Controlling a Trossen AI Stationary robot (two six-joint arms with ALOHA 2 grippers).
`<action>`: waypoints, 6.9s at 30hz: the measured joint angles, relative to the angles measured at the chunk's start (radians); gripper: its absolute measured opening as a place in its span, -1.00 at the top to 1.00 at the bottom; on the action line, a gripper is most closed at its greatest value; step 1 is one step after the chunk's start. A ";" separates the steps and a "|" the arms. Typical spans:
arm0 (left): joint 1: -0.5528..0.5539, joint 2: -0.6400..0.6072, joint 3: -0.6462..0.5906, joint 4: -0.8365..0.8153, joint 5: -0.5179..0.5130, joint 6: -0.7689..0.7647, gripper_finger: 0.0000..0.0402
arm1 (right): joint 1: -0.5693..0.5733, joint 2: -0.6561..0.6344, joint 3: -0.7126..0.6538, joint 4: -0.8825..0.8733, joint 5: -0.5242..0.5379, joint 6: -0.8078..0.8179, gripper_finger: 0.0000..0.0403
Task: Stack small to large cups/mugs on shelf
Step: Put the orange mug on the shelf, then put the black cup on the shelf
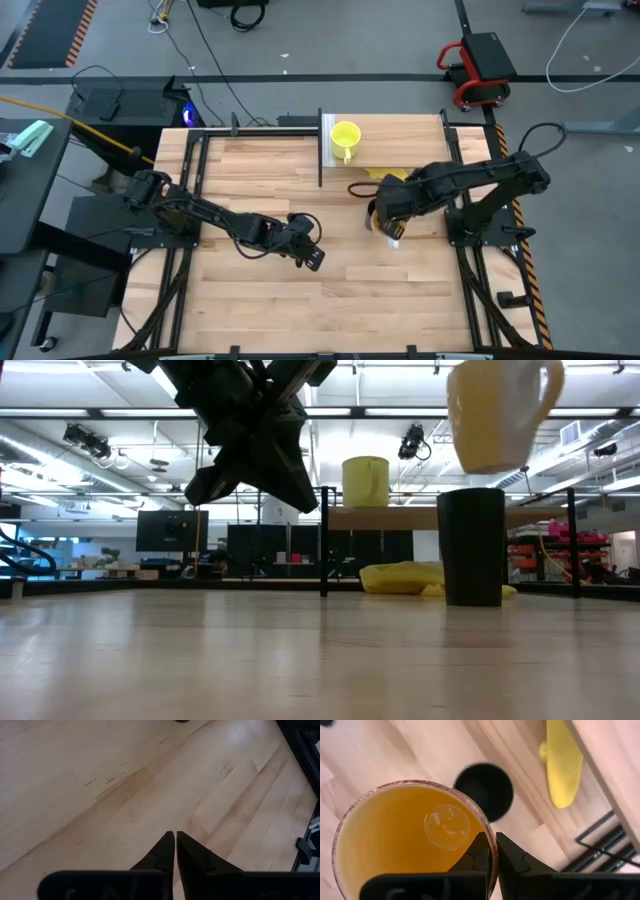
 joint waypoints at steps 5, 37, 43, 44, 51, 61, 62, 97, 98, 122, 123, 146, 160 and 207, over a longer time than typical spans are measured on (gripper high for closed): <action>-0.002 0.000 0.000 0.000 0.000 0.003 0.86 | -0.019 0.000 0.082 0.001 -0.013 -0.036 0.93; -0.028 0.000 0.000 0.002 0.000 -0.004 0.85 | -0.849 0.002 0.242 0.067 -0.060 -0.647 0.93; -0.027 0.000 0.000 0.005 -0.008 -0.004 0.90 | -0.915 0.025 0.242 0.080 -0.123 -0.701 0.93; -0.027 0.000 0.000 0.006 -0.008 -0.004 0.90 | -0.921 0.029 0.242 0.082 -0.137 -0.706 0.93; -0.027 0.000 0.000 0.009 -0.008 -0.003 0.89 | -0.939 0.067 0.242 0.094 -0.182 -0.723 0.93; -0.028 0.000 0.000 0.008 -0.008 -0.001 0.84 | -0.946 0.119 0.241 0.099 -0.201 -0.757 0.93; -0.028 0.000 0.000 0.008 -0.008 -0.001 0.85 | -0.947 0.122 0.241 0.101 -0.206 -0.757 0.93; -0.028 0.000 0.000 0.006 -0.019 0.010 0.85 | -1.000 0.127 0.164 0.188 -0.264 -0.751 0.93; -0.028 0.000 0.000 0.006 -0.019 0.010 0.84 | -1.000 0.127 0.164 0.187 -0.264 -0.751 0.93; -0.028 0.000 0.000 0.006 -0.019 0.009 0.85 | -1.000 0.127 0.164 0.179 -0.222 -0.756 0.83; -0.028 0.000 0.000 0.006 -0.019 0.009 0.86 | -1.000 0.127 0.164 0.179 -0.222 -0.756 0.82; -0.028 0.000 0.000 0.006 -0.019 0.010 0.89 | -1.000 0.127 0.164 0.179 -0.249 -0.748 0.66; -0.028 0.000 0.000 0.006 -0.019 0.007 0.84 | -1.000 0.127 0.164 0.197 -0.230 -0.736 0.45; -0.023 0.000 0.000 0.007 -0.037 0.005 0.88 | -0.445 -0.326 -0.258 0.052 -0.309 -0.258 0.50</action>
